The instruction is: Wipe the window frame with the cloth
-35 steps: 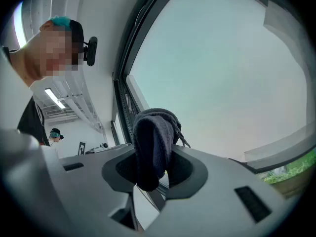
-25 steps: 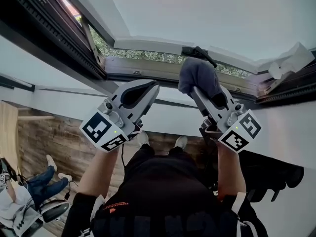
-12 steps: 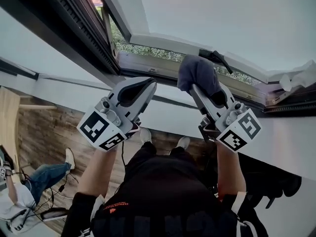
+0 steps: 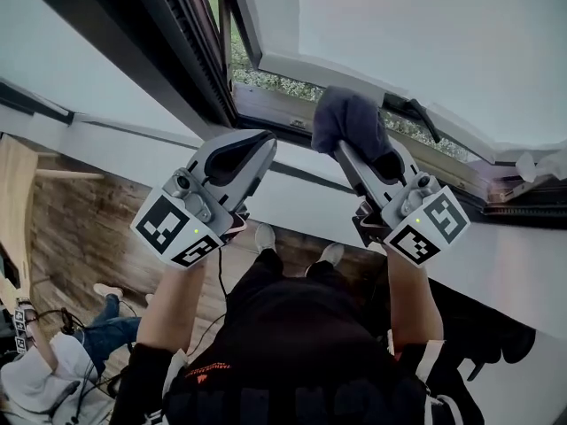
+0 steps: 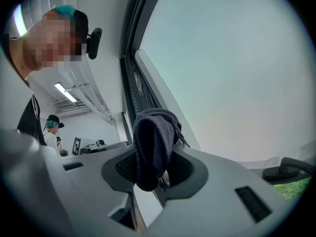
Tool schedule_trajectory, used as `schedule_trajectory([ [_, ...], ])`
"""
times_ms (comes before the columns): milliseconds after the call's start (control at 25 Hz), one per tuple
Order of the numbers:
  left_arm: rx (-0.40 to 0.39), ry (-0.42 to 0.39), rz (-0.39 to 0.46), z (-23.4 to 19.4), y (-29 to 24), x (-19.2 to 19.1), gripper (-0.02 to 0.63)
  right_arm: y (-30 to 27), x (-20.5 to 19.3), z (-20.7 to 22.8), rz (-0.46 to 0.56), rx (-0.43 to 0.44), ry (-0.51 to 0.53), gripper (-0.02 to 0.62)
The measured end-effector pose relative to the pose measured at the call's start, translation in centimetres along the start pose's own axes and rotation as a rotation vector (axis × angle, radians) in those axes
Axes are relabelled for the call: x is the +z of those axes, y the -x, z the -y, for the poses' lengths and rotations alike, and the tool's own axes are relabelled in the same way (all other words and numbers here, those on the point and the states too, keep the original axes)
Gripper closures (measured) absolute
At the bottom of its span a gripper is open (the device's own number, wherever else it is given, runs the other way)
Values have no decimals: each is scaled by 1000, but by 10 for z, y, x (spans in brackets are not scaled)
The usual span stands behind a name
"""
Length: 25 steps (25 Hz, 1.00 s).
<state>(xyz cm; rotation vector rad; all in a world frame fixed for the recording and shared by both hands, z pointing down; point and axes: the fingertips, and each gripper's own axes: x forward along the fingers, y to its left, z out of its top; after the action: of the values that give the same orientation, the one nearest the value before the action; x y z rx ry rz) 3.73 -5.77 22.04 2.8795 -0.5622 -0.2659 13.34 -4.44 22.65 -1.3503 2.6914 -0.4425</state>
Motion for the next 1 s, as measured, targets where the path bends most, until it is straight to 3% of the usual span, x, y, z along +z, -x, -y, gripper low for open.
schedule_trajectory([
  [1000,134,14,16,-60,57,-1,583,-98,-35,-17,-58,83,-13,482],
])
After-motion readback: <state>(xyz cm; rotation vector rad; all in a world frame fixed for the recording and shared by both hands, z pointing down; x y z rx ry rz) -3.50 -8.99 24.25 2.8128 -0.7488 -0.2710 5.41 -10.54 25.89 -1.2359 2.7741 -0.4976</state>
